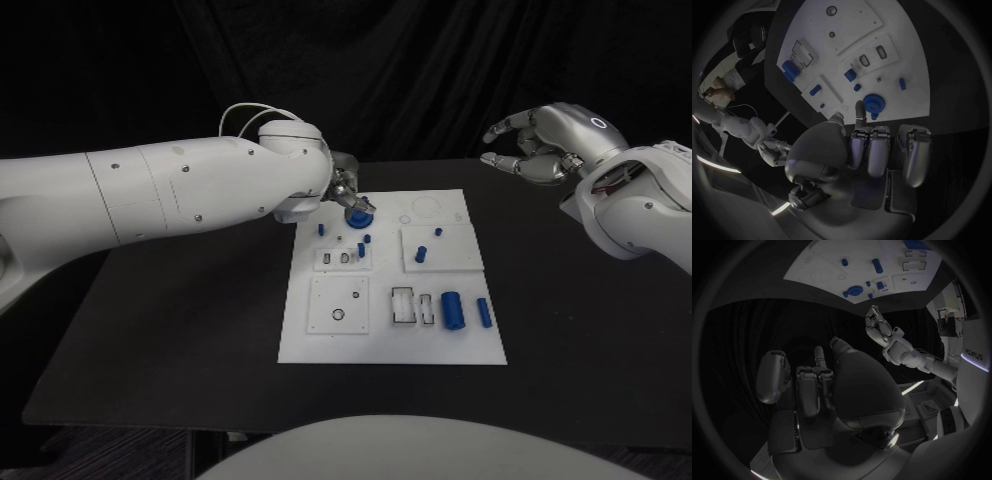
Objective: Assemble the parts on the task board
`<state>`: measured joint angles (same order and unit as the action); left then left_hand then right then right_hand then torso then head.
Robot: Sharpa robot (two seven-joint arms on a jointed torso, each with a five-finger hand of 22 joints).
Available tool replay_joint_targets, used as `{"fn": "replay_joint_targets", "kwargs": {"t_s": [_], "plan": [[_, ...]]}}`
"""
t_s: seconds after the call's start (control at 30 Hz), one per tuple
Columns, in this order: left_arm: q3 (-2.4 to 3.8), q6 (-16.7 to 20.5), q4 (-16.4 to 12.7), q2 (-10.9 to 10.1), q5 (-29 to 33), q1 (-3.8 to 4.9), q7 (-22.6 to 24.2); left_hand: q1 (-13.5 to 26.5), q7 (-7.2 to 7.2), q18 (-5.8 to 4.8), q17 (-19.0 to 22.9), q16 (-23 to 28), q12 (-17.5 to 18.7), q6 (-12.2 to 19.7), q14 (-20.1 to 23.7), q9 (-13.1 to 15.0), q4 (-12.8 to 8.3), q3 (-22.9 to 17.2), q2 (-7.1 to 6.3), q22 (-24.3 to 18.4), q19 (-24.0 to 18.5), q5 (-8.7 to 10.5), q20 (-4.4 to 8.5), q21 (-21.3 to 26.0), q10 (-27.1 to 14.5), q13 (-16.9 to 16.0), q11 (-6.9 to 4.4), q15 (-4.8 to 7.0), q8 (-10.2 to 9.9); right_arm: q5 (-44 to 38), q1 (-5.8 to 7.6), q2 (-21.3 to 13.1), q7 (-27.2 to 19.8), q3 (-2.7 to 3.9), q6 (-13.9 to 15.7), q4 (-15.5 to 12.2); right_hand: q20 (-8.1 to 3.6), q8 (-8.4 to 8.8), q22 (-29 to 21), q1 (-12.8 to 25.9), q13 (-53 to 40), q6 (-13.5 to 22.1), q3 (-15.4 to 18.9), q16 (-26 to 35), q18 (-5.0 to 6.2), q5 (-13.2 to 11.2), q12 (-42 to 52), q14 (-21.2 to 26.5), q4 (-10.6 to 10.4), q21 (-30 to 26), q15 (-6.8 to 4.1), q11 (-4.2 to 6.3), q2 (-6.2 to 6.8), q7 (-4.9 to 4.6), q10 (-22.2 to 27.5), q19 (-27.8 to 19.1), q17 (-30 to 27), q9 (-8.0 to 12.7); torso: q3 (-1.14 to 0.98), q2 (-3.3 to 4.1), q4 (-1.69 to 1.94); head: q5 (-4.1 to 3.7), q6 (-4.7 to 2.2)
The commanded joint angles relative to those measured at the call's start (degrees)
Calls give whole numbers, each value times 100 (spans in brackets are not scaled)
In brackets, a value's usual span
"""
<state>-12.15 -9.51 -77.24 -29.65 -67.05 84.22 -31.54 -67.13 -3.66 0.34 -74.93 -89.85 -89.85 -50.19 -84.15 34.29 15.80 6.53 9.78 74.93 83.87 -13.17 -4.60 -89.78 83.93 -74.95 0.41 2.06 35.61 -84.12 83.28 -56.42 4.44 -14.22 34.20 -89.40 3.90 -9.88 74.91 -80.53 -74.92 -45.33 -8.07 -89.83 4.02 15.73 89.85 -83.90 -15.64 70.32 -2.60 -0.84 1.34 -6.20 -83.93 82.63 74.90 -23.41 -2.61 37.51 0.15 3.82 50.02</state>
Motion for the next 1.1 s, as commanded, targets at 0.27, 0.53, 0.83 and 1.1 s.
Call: {"fn": "replay_joint_targets", "kwargs": {"t_s": [0.27,0.53,0.83,1.1], "plan": [[7,20,-3,65,238,-179,-225,422,73,-34,-1507,-15,-15,-183,-585,350,76,144,59,1507,613,303,106,-22,607,-1505,-107,99,-47,-11,-15,-2,194,5,-110,-12,-14,-11,973,-86,-1508,-40,-52,-17,4,155,15,-610,-6,-53,5,-13,-23,-5,-607,-53,1510,20,-6,-11,5,0,-2],[7,91,0,60,242,-329,-153,415,104,-34,-1507,-15,-15,-273,-585,462,23,145,72,1507,613,207,134,-22,607,-1505,-134,126,-180,-11,-21,4,202,5,-113,-5,-14,-12,971,-99,-1508,-43,-62,-17,6,198,15,-610,-2,-60,6,-14,-24,-7,-607,-55,1510,24,-7,-14,3,13,-2],[7,193,1,108,242,-466,-71,288,126,-34,-1507,-15,-15,-360,-585,569,-30,83,59,1507,613,-19,157,-22,607,-1505,-155,148,-325,-11,-42,26,194,5,-120,2,-14,-13,968,-107,-1508,-48,-67,-17,8,227,15,-610,1,-71,7,-15,-23,-10,-607,-58,1510,25,-11,-19,9,-1,-2],[7,246,28,113,242,-513,-31,209,137,-34,-1507,-15,-15,-397,-585,639,-64,30,47,1507,613,-146,169,-22,607,-1505,-166,159,-412,-11,-47,27,191,5,-121,1,-13,-12,956,-122,-1508,-48,-78,-17,17,268,15,-610,7,-119,8,-19,-18,-15,-607,-76,1510,30,-10,-23,9,-10,-2]]}}
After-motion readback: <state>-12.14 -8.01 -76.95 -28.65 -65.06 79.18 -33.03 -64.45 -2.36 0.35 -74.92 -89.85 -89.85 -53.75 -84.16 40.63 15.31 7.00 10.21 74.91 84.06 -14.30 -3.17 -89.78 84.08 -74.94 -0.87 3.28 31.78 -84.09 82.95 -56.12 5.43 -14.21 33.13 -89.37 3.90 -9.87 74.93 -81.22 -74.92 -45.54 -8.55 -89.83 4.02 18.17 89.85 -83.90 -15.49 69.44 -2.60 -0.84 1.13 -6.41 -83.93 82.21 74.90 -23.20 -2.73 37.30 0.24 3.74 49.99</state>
